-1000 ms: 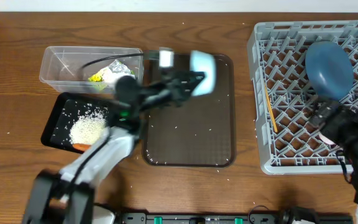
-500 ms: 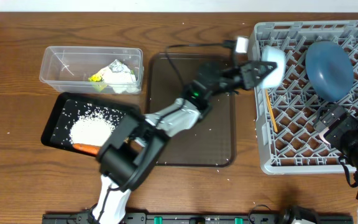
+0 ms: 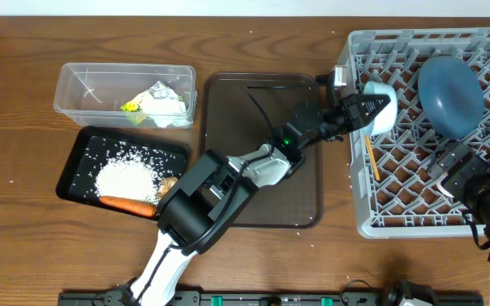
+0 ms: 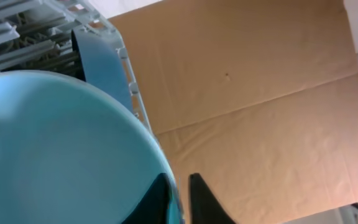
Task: Sort waste into correct bins and load items into the dishwasher rack
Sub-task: 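Carry the empty bowl with the left gripper across toward the dish rack, then lower the bowl into the rack's front-left corner and open the left gripper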
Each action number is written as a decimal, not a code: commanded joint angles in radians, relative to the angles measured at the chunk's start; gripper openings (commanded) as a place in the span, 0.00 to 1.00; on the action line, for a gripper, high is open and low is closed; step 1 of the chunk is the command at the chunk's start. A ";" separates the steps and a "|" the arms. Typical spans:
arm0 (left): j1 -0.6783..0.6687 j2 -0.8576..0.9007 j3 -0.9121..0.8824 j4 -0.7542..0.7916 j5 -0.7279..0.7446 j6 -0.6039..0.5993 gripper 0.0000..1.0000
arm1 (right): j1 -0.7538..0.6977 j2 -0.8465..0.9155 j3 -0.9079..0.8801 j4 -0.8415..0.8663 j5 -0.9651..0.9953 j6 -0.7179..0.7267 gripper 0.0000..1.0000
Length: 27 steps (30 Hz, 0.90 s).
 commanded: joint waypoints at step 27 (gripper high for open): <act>0.303 -0.019 0.028 -0.092 0.427 0.096 0.98 | -0.009 0.006 0.008 0.008 -0.094 -0.103 0.98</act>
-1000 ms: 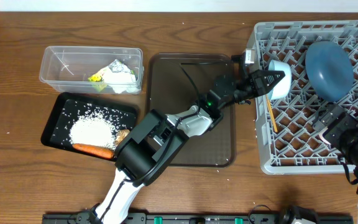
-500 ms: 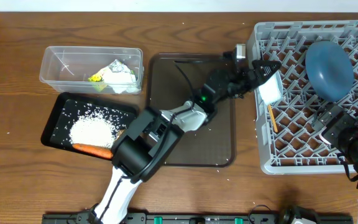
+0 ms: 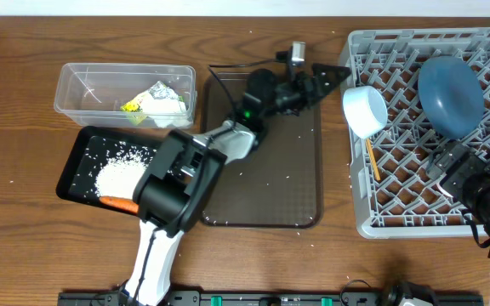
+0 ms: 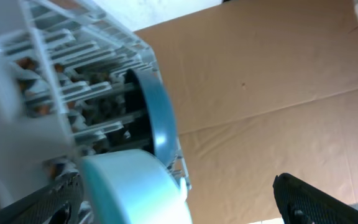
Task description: Sort waste into correct bins and load items into the dishwasher rack
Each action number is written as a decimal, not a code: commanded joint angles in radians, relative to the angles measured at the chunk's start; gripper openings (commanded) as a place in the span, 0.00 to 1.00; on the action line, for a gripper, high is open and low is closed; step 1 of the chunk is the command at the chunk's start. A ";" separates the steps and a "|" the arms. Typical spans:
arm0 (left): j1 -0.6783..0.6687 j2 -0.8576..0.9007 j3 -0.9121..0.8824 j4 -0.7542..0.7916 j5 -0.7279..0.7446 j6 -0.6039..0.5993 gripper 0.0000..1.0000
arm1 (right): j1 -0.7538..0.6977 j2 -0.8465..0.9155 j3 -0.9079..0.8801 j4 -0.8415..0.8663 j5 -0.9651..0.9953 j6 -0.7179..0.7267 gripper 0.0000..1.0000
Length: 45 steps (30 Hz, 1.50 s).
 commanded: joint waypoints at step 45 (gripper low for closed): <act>0.364 -1.345 0.026 -2.095 -0.897 1.093 0.98 | 0.179 -0.133 0.008 0.188 -0.645 -0.417 0.99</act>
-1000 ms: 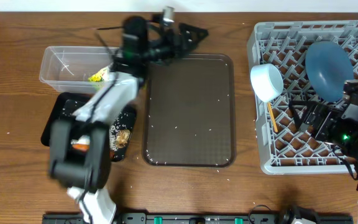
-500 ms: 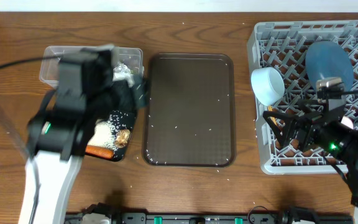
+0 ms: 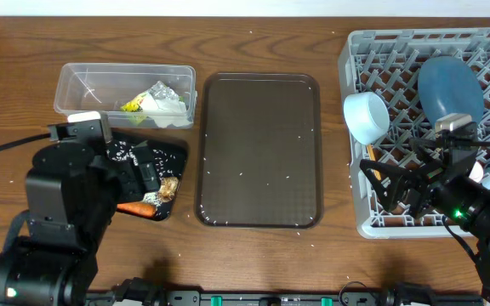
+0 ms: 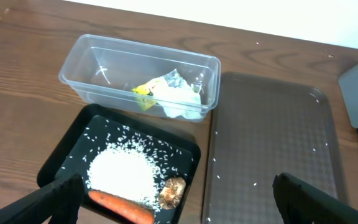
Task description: Sort waste into correct bins and load items into the dishwasher rack
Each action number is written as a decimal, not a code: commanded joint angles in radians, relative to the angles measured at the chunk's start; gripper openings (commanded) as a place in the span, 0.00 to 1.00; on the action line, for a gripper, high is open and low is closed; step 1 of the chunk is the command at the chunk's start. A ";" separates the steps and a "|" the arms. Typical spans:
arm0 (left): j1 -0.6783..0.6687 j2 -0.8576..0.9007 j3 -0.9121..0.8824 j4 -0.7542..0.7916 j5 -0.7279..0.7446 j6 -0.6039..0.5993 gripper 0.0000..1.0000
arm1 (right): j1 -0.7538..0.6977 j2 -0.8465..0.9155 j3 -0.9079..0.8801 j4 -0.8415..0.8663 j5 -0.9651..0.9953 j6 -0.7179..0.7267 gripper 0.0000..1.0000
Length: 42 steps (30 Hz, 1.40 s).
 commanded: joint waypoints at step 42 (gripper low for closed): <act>0.004 0.007 0.003 -0.004 -0.024 0.016 0.98 | 0.154 -0.681 -0.975 0.678 0.311 -0.204 0.99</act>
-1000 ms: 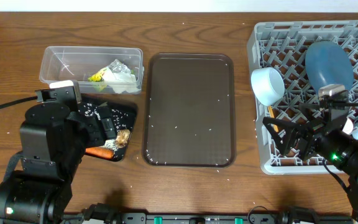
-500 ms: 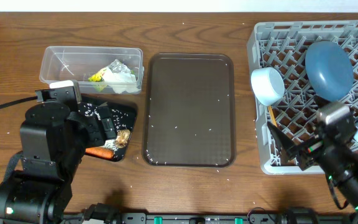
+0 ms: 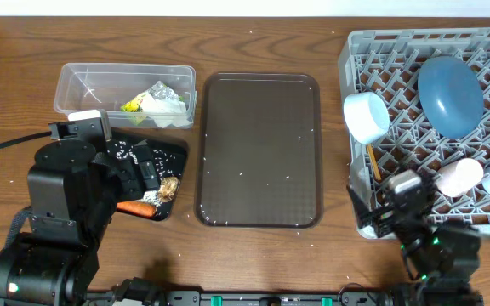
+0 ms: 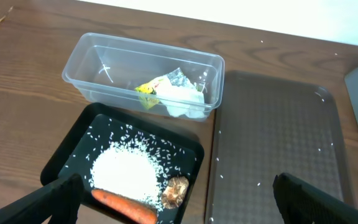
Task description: Sort waste into correct bins and load items into the dishwasher rack
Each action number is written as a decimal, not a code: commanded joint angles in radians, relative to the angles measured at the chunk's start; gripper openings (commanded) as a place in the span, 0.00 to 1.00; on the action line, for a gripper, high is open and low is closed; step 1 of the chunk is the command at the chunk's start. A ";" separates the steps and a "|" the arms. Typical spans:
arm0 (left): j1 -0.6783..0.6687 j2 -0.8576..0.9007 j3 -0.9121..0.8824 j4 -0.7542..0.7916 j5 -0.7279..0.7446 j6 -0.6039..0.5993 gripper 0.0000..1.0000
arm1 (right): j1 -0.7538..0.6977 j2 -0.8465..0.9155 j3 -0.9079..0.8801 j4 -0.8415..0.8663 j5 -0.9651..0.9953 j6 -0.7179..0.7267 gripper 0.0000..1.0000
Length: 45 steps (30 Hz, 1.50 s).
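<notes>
My left gripper (image 4: 177, 190) hangs open over the black tray (image 4: 61, 163), nothing between its fingers (image 4: 55, 199). That tray holds white rice (image 4: 122, 169), a carrot (image 4: 124, 207) and a brown lump (image 4: 175, 191). Behind it a clear bin (image 4: 86, 59) holds crumpled wrappers (image 4: 169, 93). The grey dishwasher rack (image 3: 398, 51) carries a white cup (image 3: 364, 115), a blue bowl (image 3: 452, 85) and two white cups (image 3: 459, 177) at its front right. My right arm (image 3: 415, 223) sits at the rack's front edge; its jaws do not show.
A bare brown serving tray (image 3: 258, 149) flecked with rice grains lies between the bins and the rack. An orange stick (image 3: 370, 159) lies in the rack's left side. My left arm's body (image 3: 66, 204) covers the black tray's near half from above.
My right arm was stretched over the rack's front and now sits pulled back at the rack's front edge, uncovering two white cups. My left arm has barely shifted.
My left gripper was shut on the white cup at the rack's left edge. Then it was open over the brown tray's far end with the cup left in the rack. Later it was back above the black tray while my right arm reached over the rack, now withdrawn.
</notes>
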 commanded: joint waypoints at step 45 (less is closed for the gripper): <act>0.004 0.000 0.003 -0.004 -0.016 0.014 0.98 | 0.011 -0.227 -0.294 0.292 -0.062 -0.012 0.99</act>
